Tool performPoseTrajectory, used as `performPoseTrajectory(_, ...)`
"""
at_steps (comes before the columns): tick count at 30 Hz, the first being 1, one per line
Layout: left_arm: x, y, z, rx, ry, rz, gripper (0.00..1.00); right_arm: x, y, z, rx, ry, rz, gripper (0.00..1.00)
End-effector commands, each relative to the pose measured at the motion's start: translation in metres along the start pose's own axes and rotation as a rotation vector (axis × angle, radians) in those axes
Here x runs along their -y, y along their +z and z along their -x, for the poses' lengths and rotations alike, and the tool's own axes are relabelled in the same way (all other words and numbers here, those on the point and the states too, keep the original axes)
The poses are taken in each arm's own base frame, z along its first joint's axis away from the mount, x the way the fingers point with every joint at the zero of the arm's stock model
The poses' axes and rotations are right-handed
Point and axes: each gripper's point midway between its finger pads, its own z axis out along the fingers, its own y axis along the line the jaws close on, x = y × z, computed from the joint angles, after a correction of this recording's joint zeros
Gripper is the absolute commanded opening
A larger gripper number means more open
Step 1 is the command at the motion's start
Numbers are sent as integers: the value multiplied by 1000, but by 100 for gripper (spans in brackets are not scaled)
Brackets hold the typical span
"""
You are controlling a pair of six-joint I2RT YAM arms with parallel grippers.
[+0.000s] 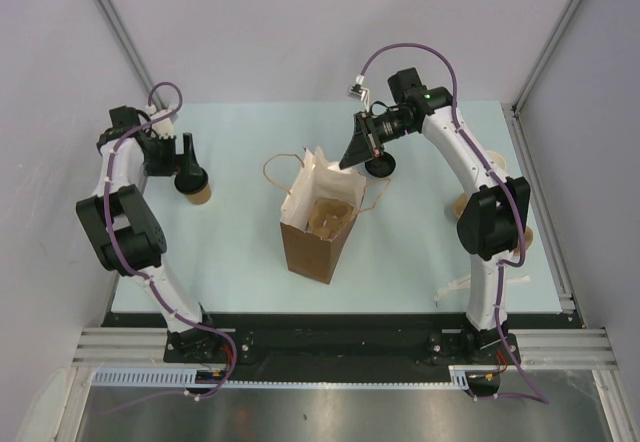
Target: Pack the takeout coffee
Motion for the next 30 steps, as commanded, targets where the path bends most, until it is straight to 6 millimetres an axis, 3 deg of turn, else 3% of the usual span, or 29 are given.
performPoseTrajectory(1,8,-14,12,35,3,-19,99,-10,-4,10,14,-67,-13,0)
performPoseTrajectory(16,3,4,-12,-40,10,-7,98,-9,-3,11,16,-67,-11,0)
performPoseTrajectory(30,0,16,-15,-59,28,1,94,-8,-2,11,13,-66,-16,0)
